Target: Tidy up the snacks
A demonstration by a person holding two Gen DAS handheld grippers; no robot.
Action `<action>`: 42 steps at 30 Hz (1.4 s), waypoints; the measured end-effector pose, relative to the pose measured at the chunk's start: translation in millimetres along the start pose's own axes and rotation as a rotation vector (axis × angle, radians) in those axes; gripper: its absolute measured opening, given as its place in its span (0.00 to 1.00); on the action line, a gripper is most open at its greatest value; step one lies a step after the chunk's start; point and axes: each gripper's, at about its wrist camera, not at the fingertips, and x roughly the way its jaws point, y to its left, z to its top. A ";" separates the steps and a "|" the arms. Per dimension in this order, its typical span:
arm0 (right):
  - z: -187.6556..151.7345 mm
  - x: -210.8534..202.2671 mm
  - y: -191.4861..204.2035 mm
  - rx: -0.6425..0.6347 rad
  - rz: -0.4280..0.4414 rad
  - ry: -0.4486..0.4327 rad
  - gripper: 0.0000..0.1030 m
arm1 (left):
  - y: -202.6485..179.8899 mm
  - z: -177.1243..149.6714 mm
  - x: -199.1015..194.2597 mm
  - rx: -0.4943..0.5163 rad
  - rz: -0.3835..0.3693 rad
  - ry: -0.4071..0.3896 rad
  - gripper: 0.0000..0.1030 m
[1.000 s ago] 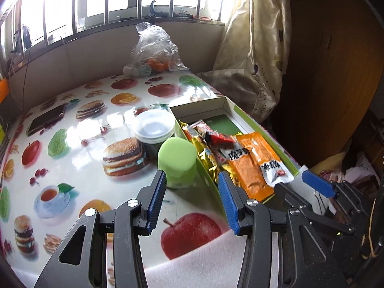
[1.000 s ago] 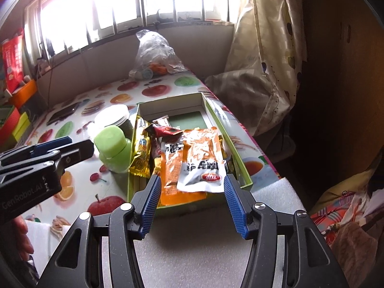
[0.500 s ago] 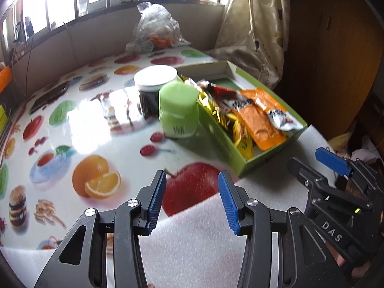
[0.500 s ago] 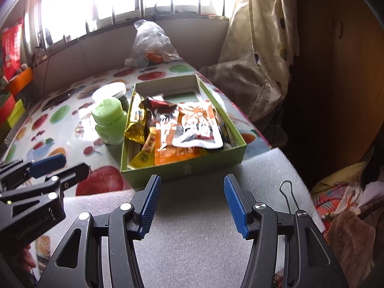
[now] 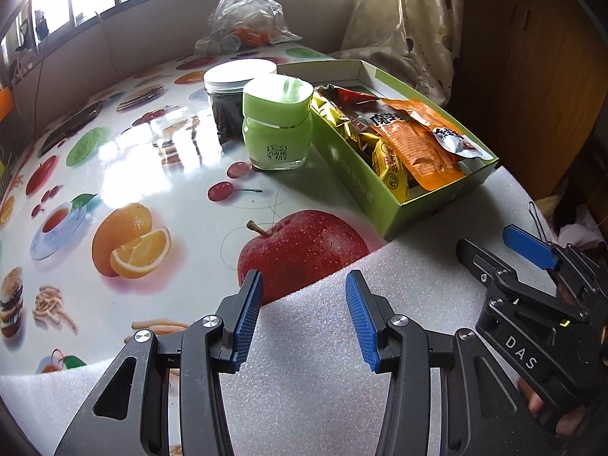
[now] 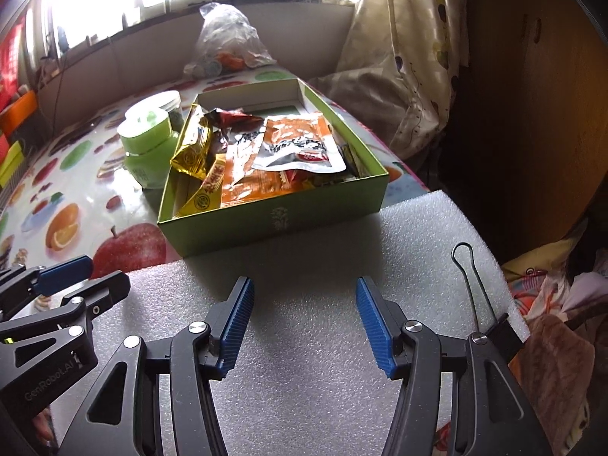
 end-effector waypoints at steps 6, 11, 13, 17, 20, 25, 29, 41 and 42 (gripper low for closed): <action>-1.3 1.7 0.7 0.016 -0.008 -0.010 0.57 | 4.9 -1.3 1.1 -0.027 -0.019 0.000 0.46; -2.7 1.5 1.8 0.020 -0.015 -0.018 0.57 | 6.5 -0.7 1.9 -0.043 -0.015 0.000 0.50; -2.8 1.6 1.5 0.020 -0.014 -0.018 0.57 | 7.1 -1.0 1.7 -0.047 -0.017 -0.001 0.50; -2.7 1.4 1.1 0.019 -0.015 -0.018 0.57 | 7.2 -0.9 2.0 -0.051 -0.015 -0.001 0.50; -3.2 1.1 0.5 0.021 -0.016 -0.020 0.57 | 8.2 -0.6 2.2 -0.055 -0.018 -0.001 0.50; -3.2 1.2 0.2 0.021 -0.016 -0.020 0.57 | 8.8 -0.6 1.9 -0.055 -0.016 -0.002 0.50; -3.1 1.3 0.2 0.021 -0.016 -0.020 0.57 | 9.7 -1.3 1.4 -0.062 -0.021 -0.002 0.50; -3.0 1.0 0.1 0.021 -0.017 -0.021 0.57 | 10.2 -1.6 1.1 -0.062 -0.022 -0.002 0.50; -3.0 1.0 -0.1 0.021 -0.017 -0.021 0.57 | 9.8 -1.5 1.2 -0.062 -0.021 -0.003 0.50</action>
